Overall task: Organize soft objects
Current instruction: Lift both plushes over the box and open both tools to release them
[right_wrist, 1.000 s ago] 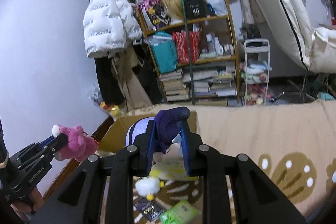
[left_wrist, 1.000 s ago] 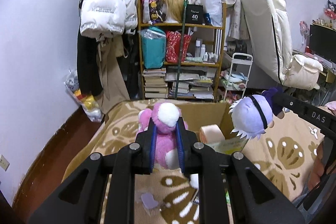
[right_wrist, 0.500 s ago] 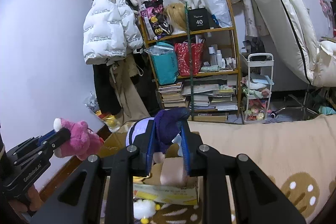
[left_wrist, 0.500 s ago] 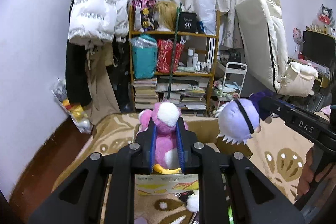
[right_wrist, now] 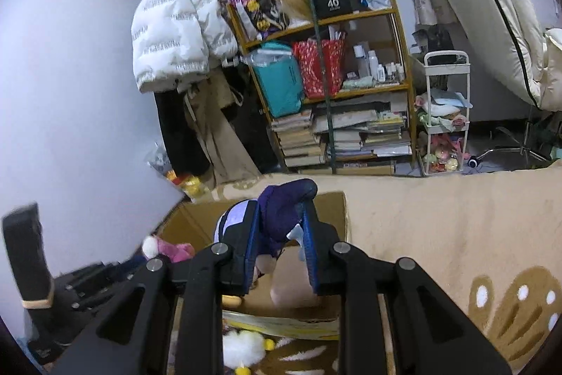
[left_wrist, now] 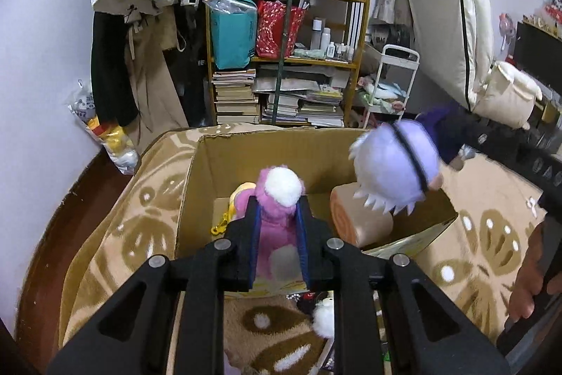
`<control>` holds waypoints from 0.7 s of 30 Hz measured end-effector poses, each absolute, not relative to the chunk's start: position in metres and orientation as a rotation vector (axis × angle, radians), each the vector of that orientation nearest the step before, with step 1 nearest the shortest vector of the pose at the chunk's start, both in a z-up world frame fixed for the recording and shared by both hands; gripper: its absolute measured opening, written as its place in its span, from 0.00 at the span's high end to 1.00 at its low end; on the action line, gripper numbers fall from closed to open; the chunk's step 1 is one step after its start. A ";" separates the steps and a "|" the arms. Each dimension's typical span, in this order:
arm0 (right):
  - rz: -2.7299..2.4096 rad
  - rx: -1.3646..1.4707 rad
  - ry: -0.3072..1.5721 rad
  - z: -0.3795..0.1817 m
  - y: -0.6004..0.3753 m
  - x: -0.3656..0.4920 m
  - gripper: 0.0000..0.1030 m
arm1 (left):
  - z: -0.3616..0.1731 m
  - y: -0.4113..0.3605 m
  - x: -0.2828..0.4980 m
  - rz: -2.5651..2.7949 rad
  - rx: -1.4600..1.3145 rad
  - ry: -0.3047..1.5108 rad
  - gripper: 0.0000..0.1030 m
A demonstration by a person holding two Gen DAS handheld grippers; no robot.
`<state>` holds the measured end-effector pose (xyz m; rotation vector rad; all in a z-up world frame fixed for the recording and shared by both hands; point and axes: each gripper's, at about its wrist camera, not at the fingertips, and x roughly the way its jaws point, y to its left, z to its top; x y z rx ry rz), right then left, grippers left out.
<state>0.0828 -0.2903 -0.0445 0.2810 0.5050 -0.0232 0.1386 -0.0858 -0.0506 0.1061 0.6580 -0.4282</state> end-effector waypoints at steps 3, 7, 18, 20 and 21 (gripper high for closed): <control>-0.029 0.258 0.558 -0.059 -0.288 0.090 0.76 | -0.051 -0.086 0.139 -0.420 0.103 0.666 0.78; -0.021 0.275 0.597 -0.068 -0.292 0.091 0.76 | -0.054 -0.081 0.140 -0.394 0.075 0.672 0.58; 0.011 0.343 0.645 -0.075 -0.299 0.087 0.48 | -0.049 -0.076 0.128 -0.316 0.122 0.663 0.15; 0.018 0.344 0.658 -0.075 -0.298 0.087 0.46 | -0.049 -0.075 0.124 -0.302 0.128 0.666 0.11; 0.023 0.346 0.660 -0.075 -0.298 0.086 0.43 | -0.048 -0.073 0.123 -0.304 0.124 0.672 0.11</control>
